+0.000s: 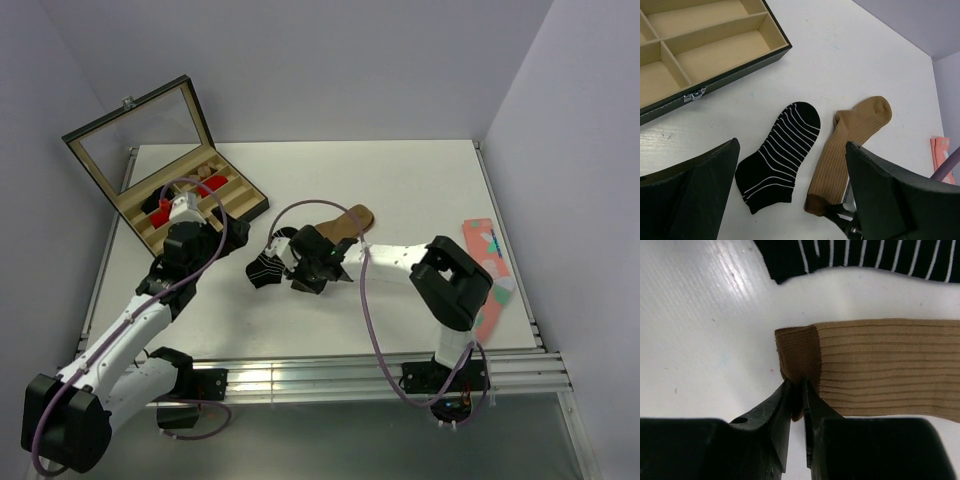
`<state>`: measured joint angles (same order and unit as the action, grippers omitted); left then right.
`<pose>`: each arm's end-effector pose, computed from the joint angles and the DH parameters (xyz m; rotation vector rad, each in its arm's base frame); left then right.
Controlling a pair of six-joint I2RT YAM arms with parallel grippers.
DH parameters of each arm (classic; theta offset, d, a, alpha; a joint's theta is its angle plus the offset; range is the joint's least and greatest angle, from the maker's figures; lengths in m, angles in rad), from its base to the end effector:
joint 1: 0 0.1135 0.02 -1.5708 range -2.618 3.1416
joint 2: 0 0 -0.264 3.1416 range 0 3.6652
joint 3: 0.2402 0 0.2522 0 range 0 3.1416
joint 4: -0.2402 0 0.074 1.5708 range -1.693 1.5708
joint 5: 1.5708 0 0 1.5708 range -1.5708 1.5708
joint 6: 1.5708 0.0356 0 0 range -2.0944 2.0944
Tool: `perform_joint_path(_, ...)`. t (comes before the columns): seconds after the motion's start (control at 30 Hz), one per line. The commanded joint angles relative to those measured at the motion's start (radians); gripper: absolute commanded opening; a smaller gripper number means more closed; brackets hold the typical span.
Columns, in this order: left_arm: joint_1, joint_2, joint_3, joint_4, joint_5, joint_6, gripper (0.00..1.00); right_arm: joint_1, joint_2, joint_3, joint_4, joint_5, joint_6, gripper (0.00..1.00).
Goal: Roll the socks
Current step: Roll the sock at the center of the board.
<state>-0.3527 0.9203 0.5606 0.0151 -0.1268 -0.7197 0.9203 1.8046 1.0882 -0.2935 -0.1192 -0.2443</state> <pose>0.2018 -0.0695 0.2566 -0.4430 1.9080 -0.5965 0.2167 0.2918 0.1621 -1.4801 2.1659 0.3982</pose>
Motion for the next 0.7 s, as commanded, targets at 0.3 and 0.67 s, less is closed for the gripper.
perform_joint_path(0.3,-0.009,0.071,-0.048,0.221,0.049,0.019,0.83,-0.222,-0.048,0.081,-0.185,-0.425,-0.047,0.18)
perform_joint_path(0.67,-0.103,0.205,-0.1,0.531,0.139,0.104,0.64,-0.342,0.084,0.18,-0.386,-0.663,-0.069,0.16)
